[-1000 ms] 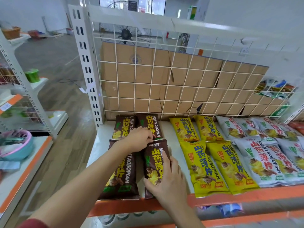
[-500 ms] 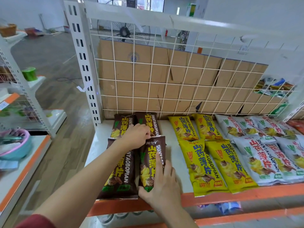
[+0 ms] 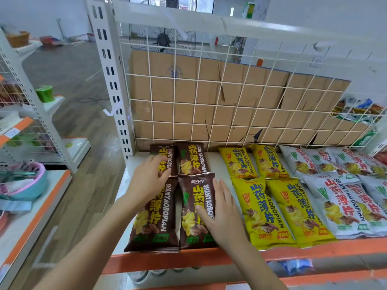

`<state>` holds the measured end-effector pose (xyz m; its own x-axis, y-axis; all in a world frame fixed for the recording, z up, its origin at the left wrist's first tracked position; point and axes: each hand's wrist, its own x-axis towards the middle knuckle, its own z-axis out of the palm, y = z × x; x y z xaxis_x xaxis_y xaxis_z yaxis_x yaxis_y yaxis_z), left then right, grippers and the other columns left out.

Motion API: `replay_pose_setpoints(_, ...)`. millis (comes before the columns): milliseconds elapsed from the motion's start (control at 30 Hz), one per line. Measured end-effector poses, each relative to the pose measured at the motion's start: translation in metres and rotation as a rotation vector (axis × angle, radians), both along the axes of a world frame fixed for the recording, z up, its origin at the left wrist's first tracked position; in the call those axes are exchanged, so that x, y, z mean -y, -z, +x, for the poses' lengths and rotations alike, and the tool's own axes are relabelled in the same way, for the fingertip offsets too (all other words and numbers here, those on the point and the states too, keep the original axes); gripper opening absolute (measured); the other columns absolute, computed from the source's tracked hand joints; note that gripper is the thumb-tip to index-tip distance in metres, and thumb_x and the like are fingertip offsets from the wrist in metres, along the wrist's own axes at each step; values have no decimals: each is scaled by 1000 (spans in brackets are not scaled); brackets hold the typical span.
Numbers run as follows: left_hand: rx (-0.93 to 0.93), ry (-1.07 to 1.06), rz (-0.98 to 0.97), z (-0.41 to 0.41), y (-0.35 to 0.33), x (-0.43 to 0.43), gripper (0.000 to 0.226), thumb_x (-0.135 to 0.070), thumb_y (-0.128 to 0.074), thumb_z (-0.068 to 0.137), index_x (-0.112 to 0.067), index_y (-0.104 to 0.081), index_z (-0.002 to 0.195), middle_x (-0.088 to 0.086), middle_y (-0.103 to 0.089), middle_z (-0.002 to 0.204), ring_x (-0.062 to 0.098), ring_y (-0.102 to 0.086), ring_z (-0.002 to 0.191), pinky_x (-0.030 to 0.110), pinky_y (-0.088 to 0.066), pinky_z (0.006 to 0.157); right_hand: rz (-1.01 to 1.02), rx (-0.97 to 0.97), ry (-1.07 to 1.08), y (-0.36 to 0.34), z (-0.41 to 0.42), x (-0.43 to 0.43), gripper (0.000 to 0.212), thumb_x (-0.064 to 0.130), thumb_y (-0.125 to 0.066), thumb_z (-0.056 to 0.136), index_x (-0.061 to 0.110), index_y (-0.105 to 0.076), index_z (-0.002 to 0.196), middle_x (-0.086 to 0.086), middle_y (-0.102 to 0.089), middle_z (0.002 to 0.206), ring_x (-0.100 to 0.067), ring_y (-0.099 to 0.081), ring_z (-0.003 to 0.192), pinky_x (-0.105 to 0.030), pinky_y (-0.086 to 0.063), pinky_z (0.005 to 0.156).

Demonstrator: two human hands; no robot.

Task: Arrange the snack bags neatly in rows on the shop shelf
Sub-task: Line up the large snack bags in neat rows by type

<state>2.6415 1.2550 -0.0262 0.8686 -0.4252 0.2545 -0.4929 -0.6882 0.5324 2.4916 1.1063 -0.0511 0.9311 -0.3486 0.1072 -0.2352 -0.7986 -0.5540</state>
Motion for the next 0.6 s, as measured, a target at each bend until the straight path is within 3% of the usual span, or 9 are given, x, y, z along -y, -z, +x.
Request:
replay_pose_setpoints(133,-73,77,-62,-28,14,-33,73,-64,-45,73,-24,-44,133,-5,-39,139,14,-31,132,30,-27,106,84,39,-53,2,20,0,97,74,-26,66,26,-8,148,8,4,156,-10,-2,144,-24,-12,112)
replay_pose_setpoints(200,-69,142,-67,-43,22,-40,82,-71,-40,65,-30,-40,136,-16,-27,143,3,-19,136,28,-20,112,72,34,-65,3,22,-3,94,68,-38,69,25,-10,148,7,5,156,-12,-3,144,-27,-14,113)
replay_pose_setpoints(333,16,128,-17,-62,39,-37,83,-70,-40,64,-34,-34,138,-21,-9,150,9,-4,141,30,-10,113,70,12,-62,6,20,-3,103,71,-41,63,21,-11,148,7,6,156,-13,-2,144,-26,-13,113)
replay_pose_setpoints(433,61,78,-57,-64,42,-31,79,-62,-40,67,-28,-39,139,-17,-13,152,15,-9,143,29,-13,111,67,-1,-66,8,20,-1,111,75,-40,58,20,-9,149,7,7,156,-11,0,144,-23,-10,113)
replay_pose_setpoints(600,61,35,-86,-63,42,-27,74,-58,-39,70,-26,-44,136,-15,-20,151,13,-12,142,31,-19,112,67,1,-65,7,19,-2,103,64,-48,63,18,-11,148,5,5,156,-13,-3,144,-27,-13,114)
